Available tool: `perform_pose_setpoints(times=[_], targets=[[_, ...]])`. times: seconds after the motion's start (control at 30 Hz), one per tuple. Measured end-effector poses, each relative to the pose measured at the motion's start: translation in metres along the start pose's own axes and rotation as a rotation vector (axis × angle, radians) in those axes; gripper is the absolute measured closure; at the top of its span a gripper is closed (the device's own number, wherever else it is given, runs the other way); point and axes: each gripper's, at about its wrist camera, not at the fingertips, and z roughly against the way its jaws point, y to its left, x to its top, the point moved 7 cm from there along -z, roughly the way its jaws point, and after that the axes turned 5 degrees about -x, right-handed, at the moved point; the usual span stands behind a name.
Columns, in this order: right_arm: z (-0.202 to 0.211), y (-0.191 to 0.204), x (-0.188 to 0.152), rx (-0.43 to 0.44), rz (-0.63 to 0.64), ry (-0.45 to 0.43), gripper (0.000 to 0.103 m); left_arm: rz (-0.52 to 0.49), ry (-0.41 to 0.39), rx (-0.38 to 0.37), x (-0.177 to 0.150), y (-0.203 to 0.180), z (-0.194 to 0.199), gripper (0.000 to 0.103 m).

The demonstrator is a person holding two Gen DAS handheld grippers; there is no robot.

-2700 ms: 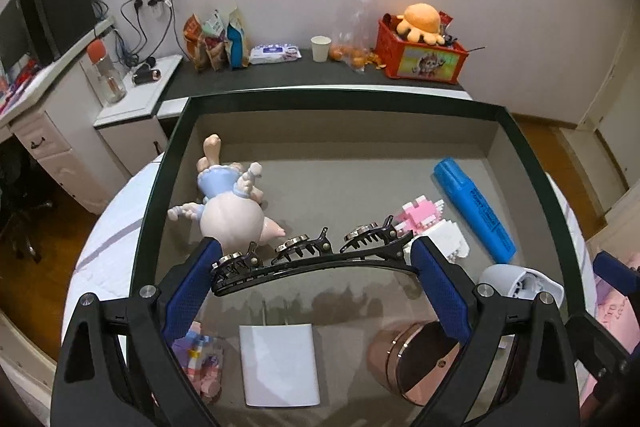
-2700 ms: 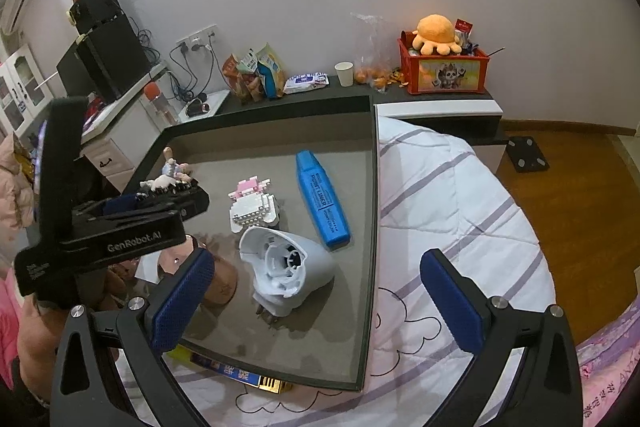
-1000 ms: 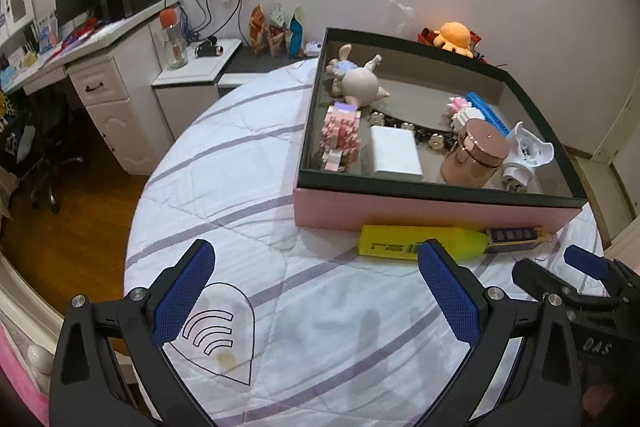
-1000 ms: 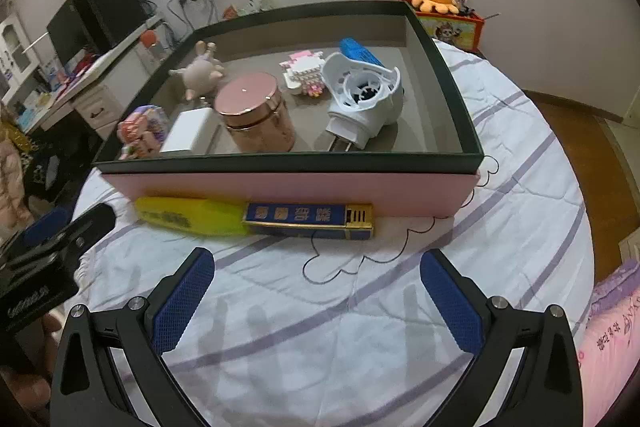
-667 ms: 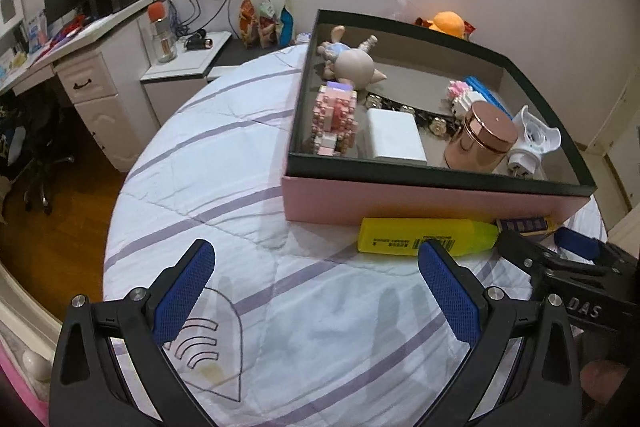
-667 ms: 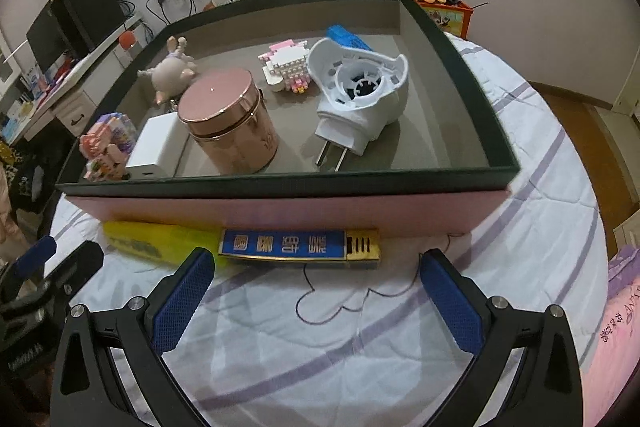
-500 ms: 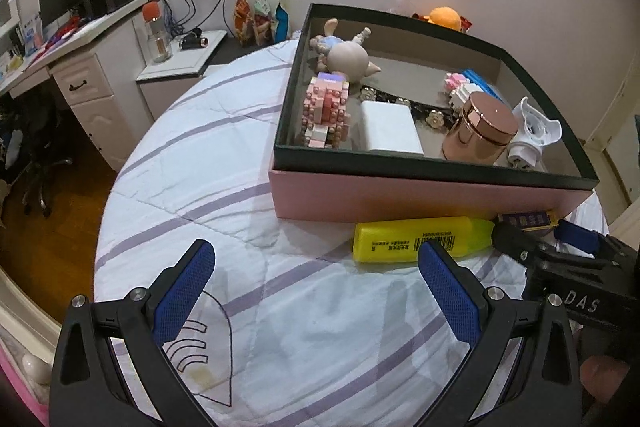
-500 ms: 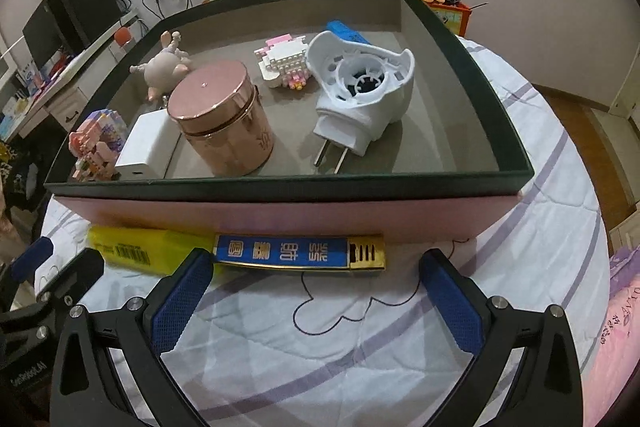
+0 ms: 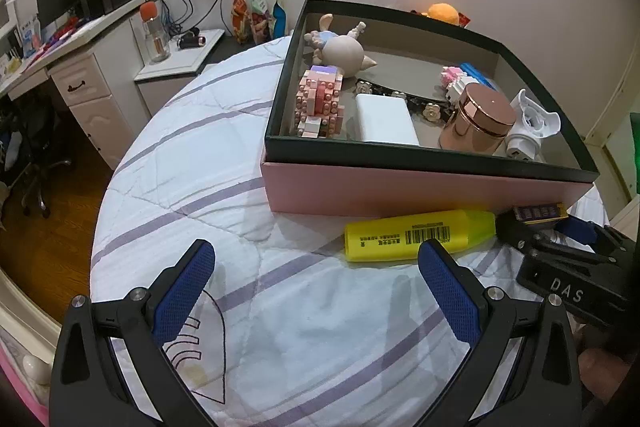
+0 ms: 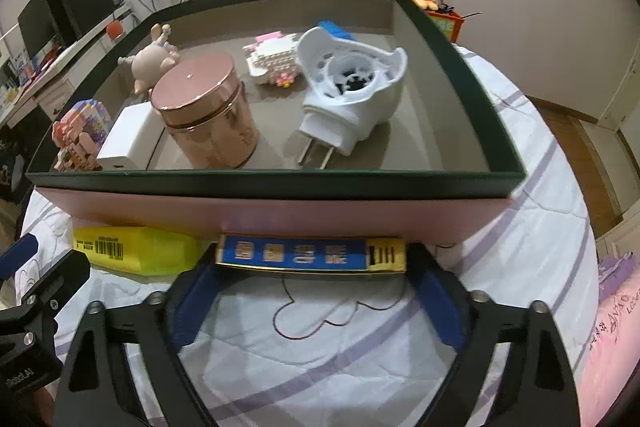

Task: Organize rigid objects
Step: 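Withdraw the left gripper and grasp the blue-and-gold packet with the right gripper, then carry the blue-and-gold packet into the pink box and release it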

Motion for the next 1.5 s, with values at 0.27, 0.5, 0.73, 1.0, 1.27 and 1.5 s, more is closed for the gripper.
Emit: perform_pose_setpoints(times=[0.27, 0.5, 0.73, 1.0, 1.27, 1.5], targets=[[0.009, -0.007, -0.004, 0.045, -0.012, -0.012, 0.02, -0.009, -0.016, 0.007, 0.001, -0.006, 0.009, 0.0], [0.031, -0.013, -0.003, 0.078, -0.021, -0.038, 0.019, -0.018, -0.04, 0.014, 0.007, -0.013, 0.022, 0.0], [0.079, -0.026, 0.013, 0.114, -0.027, -0.133, 0.019, -0.033, -0.11, 0.005, 0.034, -0.023, 0.043, 0.0], [0.095, -0.022, 0.06, 0.127, -0.009, -0.211, 0.019, -0.039, -0.183, 0.017, 0.085, -0.024, 0.047, 0.0], [0.056, -0.021, 0.119, 0.125, 0.018, -0.196, 0.019, -0.03, -0.176, 0.037, 0.123, -0.018, 0.017, 0.0], [0.003, -0.007, 0.147, 0.155, 0.06, -0.092, 0.019, -0.021, -0.145, 0.027, 0.13, -0.017, -0.009, 0.0]])
